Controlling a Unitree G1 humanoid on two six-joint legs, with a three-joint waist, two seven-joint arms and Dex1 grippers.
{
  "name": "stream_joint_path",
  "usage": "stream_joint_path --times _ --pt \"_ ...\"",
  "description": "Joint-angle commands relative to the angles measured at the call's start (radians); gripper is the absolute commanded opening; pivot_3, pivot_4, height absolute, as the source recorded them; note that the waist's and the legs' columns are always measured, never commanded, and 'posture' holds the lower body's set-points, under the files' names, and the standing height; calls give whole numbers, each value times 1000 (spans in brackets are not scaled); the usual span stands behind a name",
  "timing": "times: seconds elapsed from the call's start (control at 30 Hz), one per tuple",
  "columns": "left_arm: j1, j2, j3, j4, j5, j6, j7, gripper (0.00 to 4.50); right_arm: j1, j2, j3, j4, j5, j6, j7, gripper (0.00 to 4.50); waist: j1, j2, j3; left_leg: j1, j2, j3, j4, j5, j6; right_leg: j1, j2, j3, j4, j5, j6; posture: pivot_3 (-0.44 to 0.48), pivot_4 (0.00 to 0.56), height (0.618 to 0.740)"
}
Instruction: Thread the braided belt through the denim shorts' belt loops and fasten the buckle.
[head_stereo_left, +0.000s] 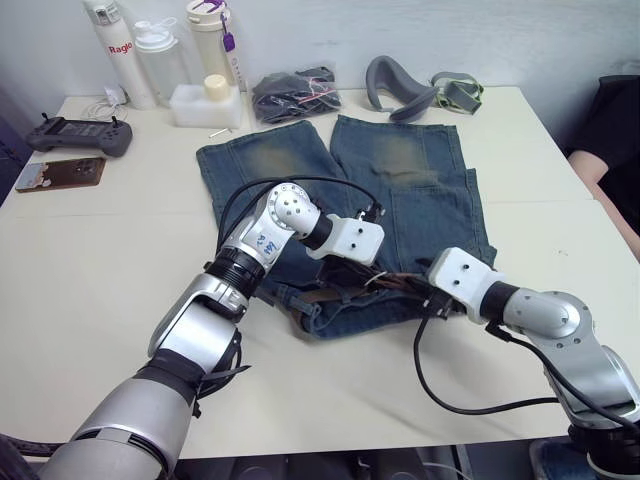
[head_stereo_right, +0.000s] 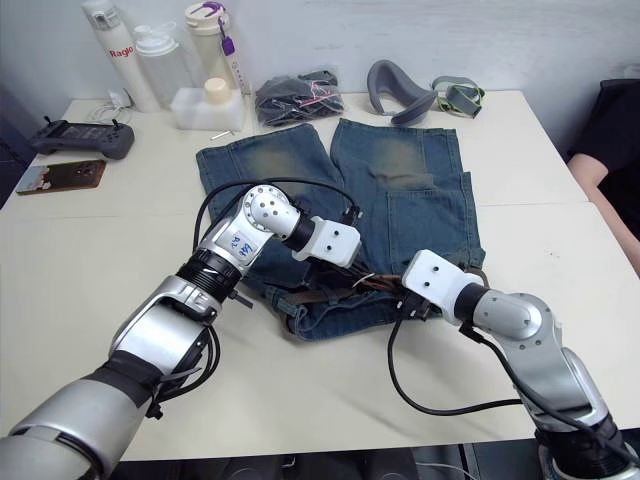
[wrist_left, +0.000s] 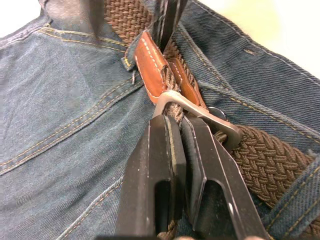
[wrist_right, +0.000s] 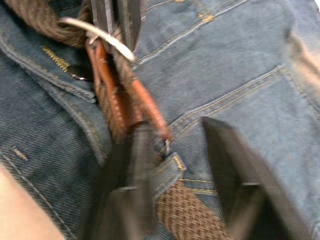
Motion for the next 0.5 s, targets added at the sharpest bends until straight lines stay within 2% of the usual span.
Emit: stream_joint_path --times 0.03,0.1,0.17,0.2,0.27,0.3,0.4,0.5 --pt "-7 -25 40 -38 -72 53 -9 0 -15 -10 -1 -7 -17 -52 -8 22 0 0 0 0 0 0 0 0 0 0 0 0 0 0 0 0 150 740" --pt "-4 -25 80 -66 -137 166 -52 834 -14 -15 5 -1 -23 -70 -2 0 -1 0 0 0 0 0 0 0 0 0 0 0 0 0 0 0 150 740" --pt "1 5 114 -122 -197 278 -112 1457 -10 -19 2 5 -27 -83 1 0 -2 0 0 0 0 0 0 0 0 0 0 0 0 0 0 0 150 740" --pt "6 26 130 -148 -218 321 -129 1976 -9 -24 -2 8 -31 -91 1 0 -3 0 0 0 0 0 0 0 0 0 0 0 0 0 0 0 150 740" --pt "12 76 165 -196 -252 406 -145 2657 -8 -34 -15 12 -30 -105 5 0 -4 0 0 0 0 0 0 0 0 0 0 0 0 0 0 0 150 740" --pt "13 101 185 -221 -271 454 -144 3202 -8 -39 -22 12 -27 -110 8 0 -4 0 0 0 1 0 0 0 0 0 0 0 0 0 0 0 150 740" --pt "40 172 237 -336 -337 625 -132 4454 -1 -55 -46 4 -2 -119 25 0 -10 0 0 0 1 -2 -1 0 -1 -1 0 1 1 0 0 0 150 740" --pt "117 232 305 -530 -478 878 -135 4454 5 -69 -63 3 16 -122 40 0 -16 0 0 1 1 -7 -1 0 -1 -1 0 1 1 0 0 0 150 740"
